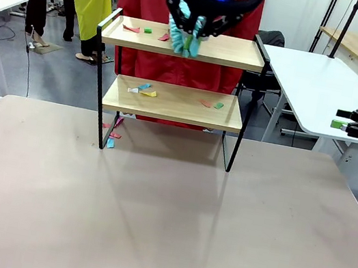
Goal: Clean the shelf.
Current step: Clean the specific section of the Shelf indicated by the human with the Duster.
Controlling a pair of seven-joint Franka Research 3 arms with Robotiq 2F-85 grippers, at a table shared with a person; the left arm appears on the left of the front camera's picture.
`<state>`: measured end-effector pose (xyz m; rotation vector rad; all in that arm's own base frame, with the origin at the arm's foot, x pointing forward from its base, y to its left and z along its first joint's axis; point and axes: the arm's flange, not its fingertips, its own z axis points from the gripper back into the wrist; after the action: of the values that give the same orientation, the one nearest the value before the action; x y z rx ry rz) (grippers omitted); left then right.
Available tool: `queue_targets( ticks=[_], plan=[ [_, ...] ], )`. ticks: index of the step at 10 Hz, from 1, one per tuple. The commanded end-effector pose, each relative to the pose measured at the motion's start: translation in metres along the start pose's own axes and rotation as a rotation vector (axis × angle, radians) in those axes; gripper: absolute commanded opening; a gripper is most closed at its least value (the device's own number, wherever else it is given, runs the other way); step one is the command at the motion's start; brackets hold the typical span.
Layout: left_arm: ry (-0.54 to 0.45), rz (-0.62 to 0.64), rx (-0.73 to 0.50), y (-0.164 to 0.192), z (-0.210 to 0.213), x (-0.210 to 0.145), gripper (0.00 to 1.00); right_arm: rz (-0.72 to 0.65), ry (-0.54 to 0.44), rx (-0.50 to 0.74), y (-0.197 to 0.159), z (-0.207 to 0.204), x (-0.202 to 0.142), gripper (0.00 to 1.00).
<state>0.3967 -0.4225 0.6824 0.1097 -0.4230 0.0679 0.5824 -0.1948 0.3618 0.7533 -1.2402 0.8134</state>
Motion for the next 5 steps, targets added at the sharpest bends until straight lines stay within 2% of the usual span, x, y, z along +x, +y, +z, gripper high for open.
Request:
queue_targets(
  ticks=[1,5],
  plan=[
    [0.043,-0.050,0.047,0.027,-0.008,-0.001,0.13,-0.014,0.011,-0.014,0.001,-0.001,0.008,1.00],
    [0.035,-0.062,0.120,0.063,-0.025,0.005,0.13,-0.014,0.011,-0.014,0.001,-0.001,0.008,1.00]
  ],
)
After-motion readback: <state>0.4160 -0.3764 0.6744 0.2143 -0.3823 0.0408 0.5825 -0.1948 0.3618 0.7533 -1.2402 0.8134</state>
